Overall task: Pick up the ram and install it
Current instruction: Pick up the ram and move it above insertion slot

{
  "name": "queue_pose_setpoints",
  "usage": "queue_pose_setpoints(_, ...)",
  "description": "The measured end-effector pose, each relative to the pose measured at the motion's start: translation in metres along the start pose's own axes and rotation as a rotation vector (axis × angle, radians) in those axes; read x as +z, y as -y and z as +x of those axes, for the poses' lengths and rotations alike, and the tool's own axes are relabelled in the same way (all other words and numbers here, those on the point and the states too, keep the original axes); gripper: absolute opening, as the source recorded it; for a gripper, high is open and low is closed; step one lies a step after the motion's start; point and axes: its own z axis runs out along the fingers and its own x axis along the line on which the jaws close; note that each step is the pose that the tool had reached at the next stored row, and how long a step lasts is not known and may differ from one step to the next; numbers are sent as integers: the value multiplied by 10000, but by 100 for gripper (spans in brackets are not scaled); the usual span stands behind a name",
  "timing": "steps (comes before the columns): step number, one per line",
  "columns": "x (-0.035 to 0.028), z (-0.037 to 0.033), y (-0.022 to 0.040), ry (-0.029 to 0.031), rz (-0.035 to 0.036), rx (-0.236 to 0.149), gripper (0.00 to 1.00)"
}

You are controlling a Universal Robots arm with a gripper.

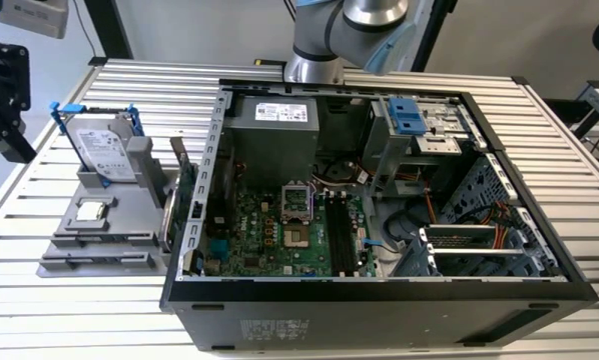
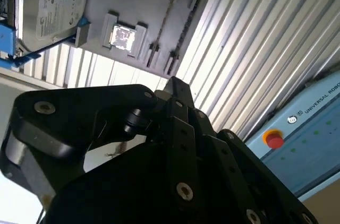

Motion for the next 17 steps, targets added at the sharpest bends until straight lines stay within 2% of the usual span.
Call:
queue_pose_setpoints(11,0,0,0,-34,-74,-1833,0)
queue_pose_setpoints(15,0,0,0,-44,-96,-2374,0)
queue_pose_setpoints(17,0,0,0,-47,-102,-2514,0)
